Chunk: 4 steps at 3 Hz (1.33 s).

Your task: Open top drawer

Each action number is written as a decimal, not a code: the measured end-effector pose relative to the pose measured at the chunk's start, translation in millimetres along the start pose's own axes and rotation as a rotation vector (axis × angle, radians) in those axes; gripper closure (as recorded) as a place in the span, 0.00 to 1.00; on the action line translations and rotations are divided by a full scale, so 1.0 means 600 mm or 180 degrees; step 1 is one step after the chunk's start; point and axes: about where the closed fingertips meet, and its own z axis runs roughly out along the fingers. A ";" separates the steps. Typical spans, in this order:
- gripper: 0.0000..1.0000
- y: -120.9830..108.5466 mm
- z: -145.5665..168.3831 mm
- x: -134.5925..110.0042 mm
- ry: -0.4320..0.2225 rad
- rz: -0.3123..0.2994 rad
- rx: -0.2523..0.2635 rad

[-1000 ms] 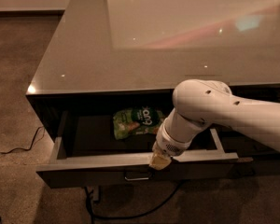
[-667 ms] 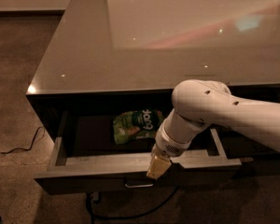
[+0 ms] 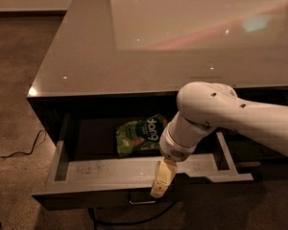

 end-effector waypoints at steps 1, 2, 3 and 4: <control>0.00 -0.004 0.000 0.002 -0.0069 -0.0012 0.0007; 0.00 -0.018 -0.019 0.014 -0.0199 0.0060 0.0221; 0.15 -0.043 -0.035 0.026 -0.0254 0.0166 0.0441; 0.39 -0.060 -0.044 0.029 -0.0237 0.0208 0.0604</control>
Offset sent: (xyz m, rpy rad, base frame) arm 0.0217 -0.0323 0.0167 0.0746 -0.1607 -0.1261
